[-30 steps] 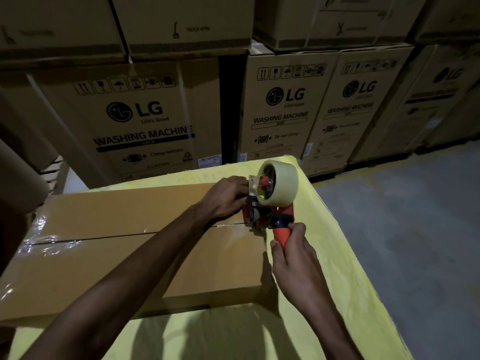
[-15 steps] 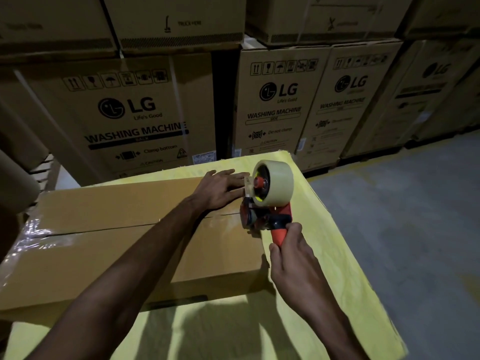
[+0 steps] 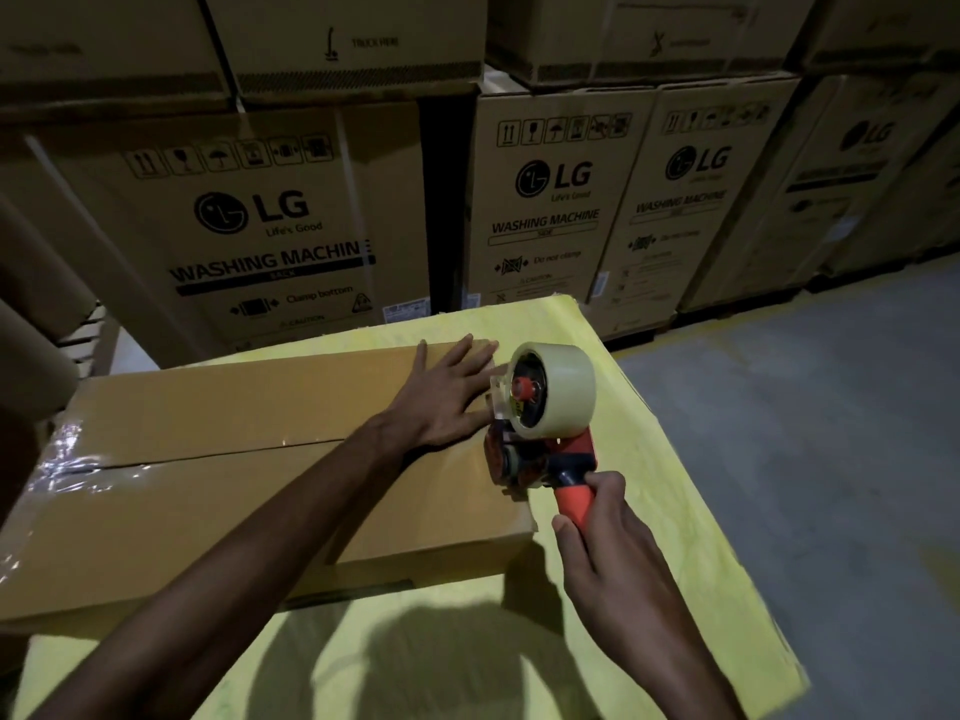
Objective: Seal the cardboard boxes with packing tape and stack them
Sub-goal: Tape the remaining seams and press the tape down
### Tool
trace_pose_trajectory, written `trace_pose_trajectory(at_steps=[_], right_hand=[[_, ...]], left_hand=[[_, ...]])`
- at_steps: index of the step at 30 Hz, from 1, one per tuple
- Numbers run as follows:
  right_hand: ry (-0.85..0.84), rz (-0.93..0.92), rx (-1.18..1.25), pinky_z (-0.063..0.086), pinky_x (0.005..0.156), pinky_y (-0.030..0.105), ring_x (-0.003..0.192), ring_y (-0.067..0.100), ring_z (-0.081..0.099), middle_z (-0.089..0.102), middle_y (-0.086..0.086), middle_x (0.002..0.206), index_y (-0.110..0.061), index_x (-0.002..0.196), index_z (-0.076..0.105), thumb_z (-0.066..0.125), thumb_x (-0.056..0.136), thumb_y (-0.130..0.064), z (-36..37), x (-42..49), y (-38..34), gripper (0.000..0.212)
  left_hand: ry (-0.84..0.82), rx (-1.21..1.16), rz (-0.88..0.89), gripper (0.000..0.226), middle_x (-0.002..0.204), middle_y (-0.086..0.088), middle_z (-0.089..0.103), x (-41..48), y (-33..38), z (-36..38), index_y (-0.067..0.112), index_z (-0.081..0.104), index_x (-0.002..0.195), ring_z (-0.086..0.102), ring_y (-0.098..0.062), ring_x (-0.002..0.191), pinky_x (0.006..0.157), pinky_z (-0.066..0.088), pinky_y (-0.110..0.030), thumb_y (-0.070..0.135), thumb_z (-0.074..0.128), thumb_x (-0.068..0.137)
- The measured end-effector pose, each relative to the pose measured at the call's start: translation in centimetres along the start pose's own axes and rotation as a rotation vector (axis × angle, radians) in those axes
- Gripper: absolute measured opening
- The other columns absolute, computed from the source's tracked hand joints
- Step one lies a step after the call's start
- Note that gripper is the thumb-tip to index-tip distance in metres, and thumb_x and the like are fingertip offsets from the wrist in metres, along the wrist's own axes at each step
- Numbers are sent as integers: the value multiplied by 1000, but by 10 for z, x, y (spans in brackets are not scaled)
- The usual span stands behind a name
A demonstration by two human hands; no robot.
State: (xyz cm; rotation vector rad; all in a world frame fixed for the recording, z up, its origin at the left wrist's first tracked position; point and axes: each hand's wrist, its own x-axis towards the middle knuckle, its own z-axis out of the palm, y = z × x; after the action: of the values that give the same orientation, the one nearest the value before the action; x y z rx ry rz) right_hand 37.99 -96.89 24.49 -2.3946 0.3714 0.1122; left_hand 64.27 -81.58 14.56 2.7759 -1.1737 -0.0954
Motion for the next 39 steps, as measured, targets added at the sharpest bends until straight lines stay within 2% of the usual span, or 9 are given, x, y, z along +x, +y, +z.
trace_pose_trajectory(at_steps=[3, 5, 13, 22, 27, 30, 34, 37, 39], right_hand=[[3, 8, 16, 45, 79, 31, 99, 12, 55, 51, -8, 116, -36, 117, 21, 41, 108, -38, 0, -1, 3, 23], [5, 1, 14, 47, 77, 33, 97, 14, 57, 51, -6, 113, -35, 115, 21, 41, 108, -37, -1, -2, 4, 22], [6, -16, -42, 41, 75, 30, 96, 13, 52, 49, -3, 119, -25, 130, 24, 41, 108, -34, 1, -3, -2, 29], [4, -3, -36, 42, 65, 30, 88, 9, 54, 49, -8, 107, -31, 115, 23, 40, 108, -36, -2, -40, 9, 20], [41, 1, 27, 39, 59, 23, 81, 9, 54, 51, -7, 99, -32, 110, 23, 41, 107, -37, 3, -61, 20, 19], [39, -7, 40, 39, 60, 28, 84, 12, 56, 51, -8, 98, -32, 111, 23, 43, 107, -37, 6, -62, 25, 20], [39, 3, 83, 43, 65, 32, 88, 13, 56, 51, -9, 101, -33, 114, 25, 43, 107, -38, 11, -65, 32, 21], [30, 0, 115, 42, 66, 31, 89, 13, 57, 52, -6, 107, -34, 116, 25, 44, 107, -39, 10, -67, 37, 22], [12, -25, 112, 41, 67, 29, 91, 14, 58, 53, -5, 111, -35, 119, 25, 45, 107, -38, 10, -68, 40, 24]], left_hand=[[13, -107, 135, 53, 171, 13, 15, -18, 12, 8, 43, 42, 154, 2, -20, 160, 119, -3, -69, 58, 26, 106], [30, -130, 143, 46, 171, 14, 17, -22, 13, 15, 44, 46, 152, 2, -18, 160, 120, -2, -69, 53, 31, 109], [-14, -95, 75, 50, 171, 17, 15, -15, 12, 9, 46, 42, 154, 0, -12, 159, 123, -3, -65, 58, 22, 109], [-46, -138, 53, 55, 170, 21, 6, -16, 14, 5, 52, 32, 154, 0, -11, 159, 122, -6, -68, 68, 15, 104], [-51, -142, 65, 68, 171, 17, 6, -20, 20, 1, 53, 26, 156, 1, -14, 160, 121, -6, -69, 78, 5, 97], [0, -91, 72, 57, 171, 8, 20, -30, 35, -2, 42, 32, 159, 12, -20, 159, 123, 2, -67, 61, 18, 107], [87, -157, 193, 36, 153, 5, 54, -65, 67, 5, 34, 61, 136, 43, -17, 144, 121, 25, -59, 30, 45, 105], [6, -300, 182, 61, 167, 4, 34, -100, 73, 21, 35, 43, 155, 23, -11, 156, 128, 10, -50, 28, 46, 95], [-38, -295, 150, 74, 170, 6, 18, -116, 71, 25, 36, 24, 162, 4, -9, 159, 129, 0, -51, 40, 48, 92]])
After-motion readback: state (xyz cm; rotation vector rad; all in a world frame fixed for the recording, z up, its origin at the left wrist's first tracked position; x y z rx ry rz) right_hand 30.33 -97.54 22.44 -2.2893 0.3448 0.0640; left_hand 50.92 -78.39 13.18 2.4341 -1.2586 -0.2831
